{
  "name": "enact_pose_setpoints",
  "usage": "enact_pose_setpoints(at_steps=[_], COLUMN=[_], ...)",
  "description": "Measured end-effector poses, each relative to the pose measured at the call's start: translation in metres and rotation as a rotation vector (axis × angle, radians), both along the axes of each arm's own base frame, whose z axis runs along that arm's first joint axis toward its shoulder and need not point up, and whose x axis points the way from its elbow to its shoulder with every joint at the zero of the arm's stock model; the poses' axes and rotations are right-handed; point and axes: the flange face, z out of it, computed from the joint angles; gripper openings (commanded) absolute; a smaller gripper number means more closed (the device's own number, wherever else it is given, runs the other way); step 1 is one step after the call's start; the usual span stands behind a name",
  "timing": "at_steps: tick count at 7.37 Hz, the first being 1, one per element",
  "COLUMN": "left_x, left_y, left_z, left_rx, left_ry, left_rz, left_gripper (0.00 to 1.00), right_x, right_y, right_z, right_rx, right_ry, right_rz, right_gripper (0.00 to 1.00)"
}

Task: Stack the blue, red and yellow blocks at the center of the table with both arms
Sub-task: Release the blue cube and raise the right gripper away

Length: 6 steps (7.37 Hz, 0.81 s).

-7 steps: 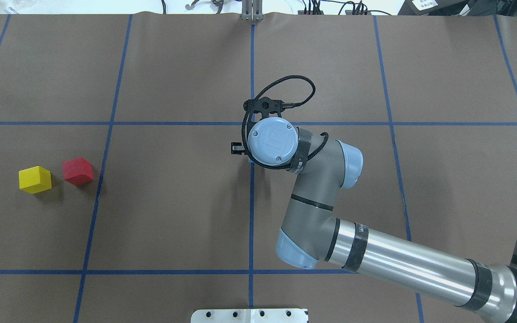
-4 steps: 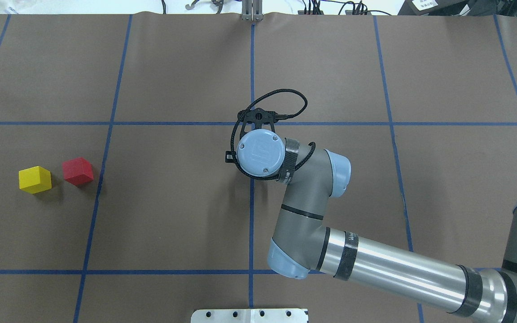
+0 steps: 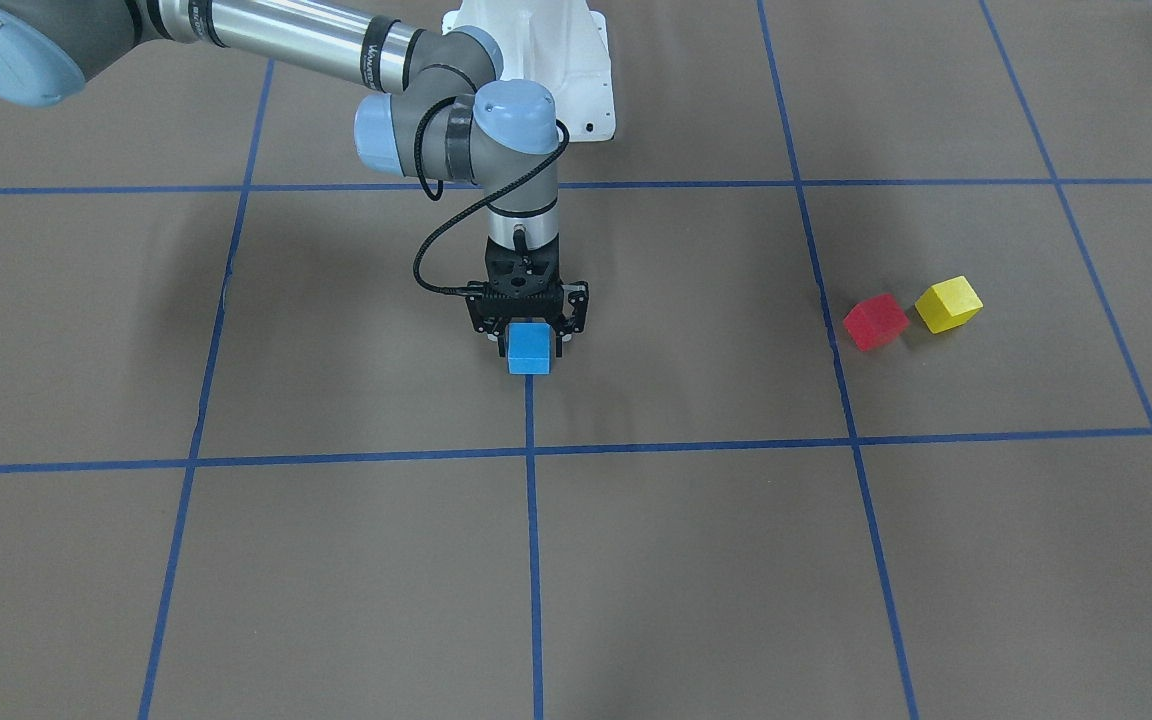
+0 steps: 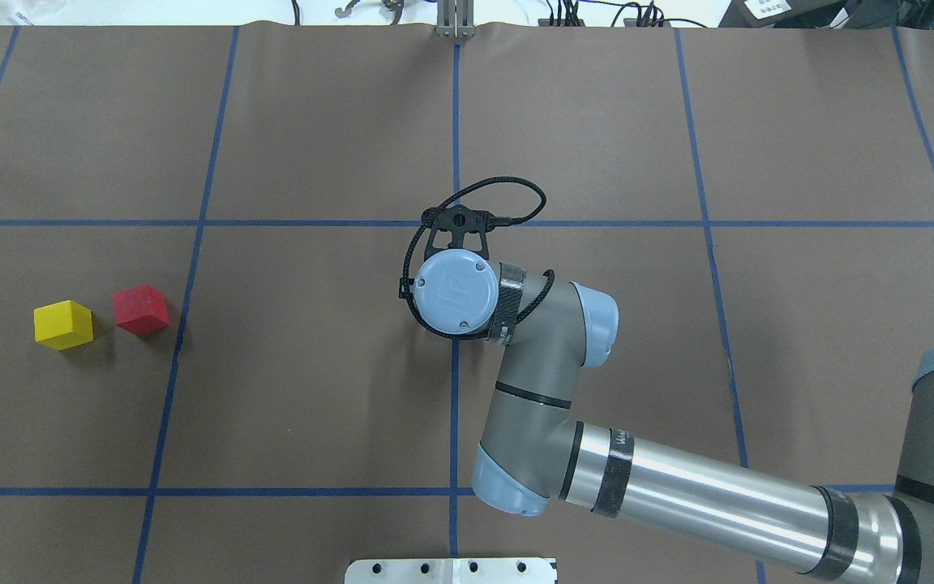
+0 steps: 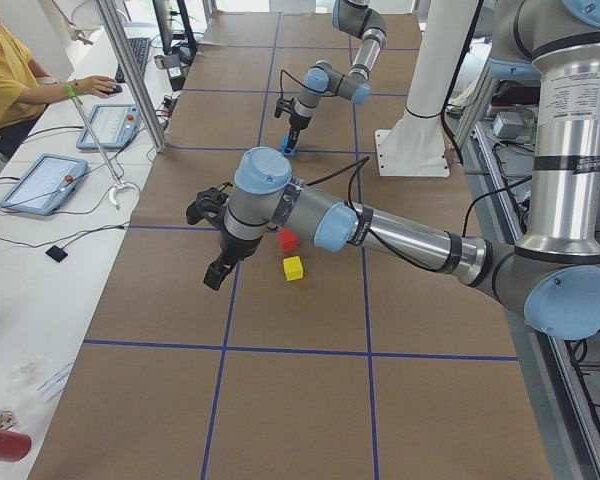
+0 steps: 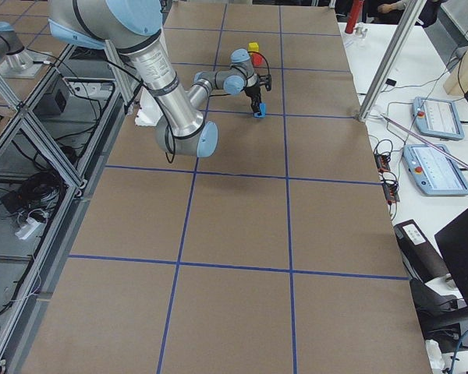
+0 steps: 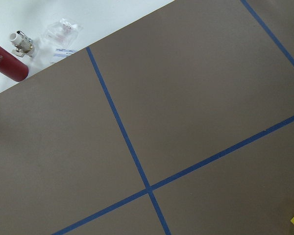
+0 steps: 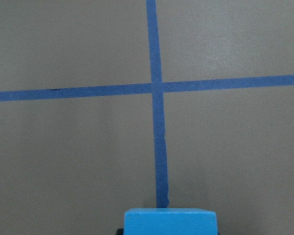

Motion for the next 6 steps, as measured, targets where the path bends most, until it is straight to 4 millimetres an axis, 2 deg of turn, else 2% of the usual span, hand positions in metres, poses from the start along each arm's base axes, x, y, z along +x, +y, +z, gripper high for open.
enact_pose_setpoints(at_steps=[1, 2, 3, 4, 5, 6], left_x=[0.0, 0.0, 0.002, 0.007, 0.018, 0.035], left_y=[0.0, 0.0, 0.0, 0.001, 0.001, 0.002], left_z=[-0.001, -0.002, -0.006, -0.012, -0.018, -0.027], left_rx=[0.001, 0.004, 0.019, 0.051, 0.059, 0.009], left_ry=[0.0, 0.005, 0.022, 0.056, 0.107, 0.182], left_rz=[0.0, 0.003, 0.013, 0.034, 0.049, 0.031], left_gripper=[1.0, 1.0, 1.0, 1.0, 1.0, 1.0], right_x=[0.005, 0.023, 0.055, 0.105, 0.166, 0.24], right_y=[-0.005, -0.023, -0.053, -0.093, -0.13, -0.163], right_z=[-0.007, -0.016, -0.023, -0.025, -0.019, -0.001], right_rx=[0.006, 0.012, 0.008, -0.007, -0.016, -0.006], right_ry=[-0.011, -0.019, -0.014, -0.005, -0.004, -0.003], right_rz=[0.008, 0.03, 0.048, 0.038, 0.007, -0.039], right_gripper=[1.0, 1.0, 1.0, 1.0, 1.0, 1.0])
